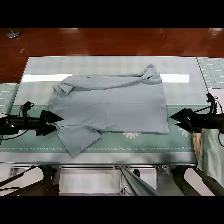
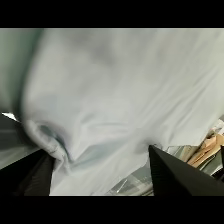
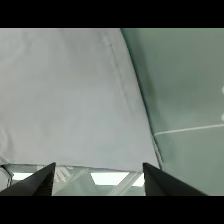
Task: Fold the shirts.
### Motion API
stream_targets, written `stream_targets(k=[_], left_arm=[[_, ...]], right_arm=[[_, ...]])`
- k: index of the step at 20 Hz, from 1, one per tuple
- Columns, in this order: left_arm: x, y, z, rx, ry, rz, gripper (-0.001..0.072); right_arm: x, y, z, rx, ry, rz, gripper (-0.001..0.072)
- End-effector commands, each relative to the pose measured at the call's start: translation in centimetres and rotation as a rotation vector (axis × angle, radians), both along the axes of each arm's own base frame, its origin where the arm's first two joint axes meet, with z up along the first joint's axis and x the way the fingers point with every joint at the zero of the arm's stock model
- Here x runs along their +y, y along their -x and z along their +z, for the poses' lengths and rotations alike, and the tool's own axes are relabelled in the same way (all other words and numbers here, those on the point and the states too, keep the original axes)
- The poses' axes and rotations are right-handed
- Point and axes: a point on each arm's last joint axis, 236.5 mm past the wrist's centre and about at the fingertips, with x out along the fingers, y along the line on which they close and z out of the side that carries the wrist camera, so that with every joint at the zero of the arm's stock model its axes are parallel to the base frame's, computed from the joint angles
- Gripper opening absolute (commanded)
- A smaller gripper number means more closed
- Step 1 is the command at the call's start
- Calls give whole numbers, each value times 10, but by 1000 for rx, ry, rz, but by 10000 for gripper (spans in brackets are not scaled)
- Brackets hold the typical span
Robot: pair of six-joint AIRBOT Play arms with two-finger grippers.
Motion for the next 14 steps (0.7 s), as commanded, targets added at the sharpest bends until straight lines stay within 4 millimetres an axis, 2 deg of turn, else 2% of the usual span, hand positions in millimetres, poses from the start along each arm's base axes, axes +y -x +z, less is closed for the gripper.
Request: stream_targets(k=[1, 3, 5, 6, 9, 12, 14], left_arm=[[-20, -7, -1, -79, -12, -97, 57], [-24, -10, 7, -91, 2, -119, 35], [-25, -12, 14, -103, 12, -134, 35], [-25, -12, 15, -108, 12, -138, 36], [-25, -12, 15, -108, 11, -138, 35], [-25, -12, 15, -108, 11, -138, 35], [-25, -12, 15, -108, 11, -138, 35]], right_arm=[[6, 9, -7, 20, -15, -15, 621], [-7, 18, -19, 58, 59, -1, 621], [-22, 40, -37, 186, 120, -13, 621], [-20, 44, -40, 218, 106, -12, 621], [-6, 34, -42, 217, 8, -31, 621], [0, 37, -55, 277, -42, -29, 621], [11, 32, -62, 277, -50, 1, 620]])
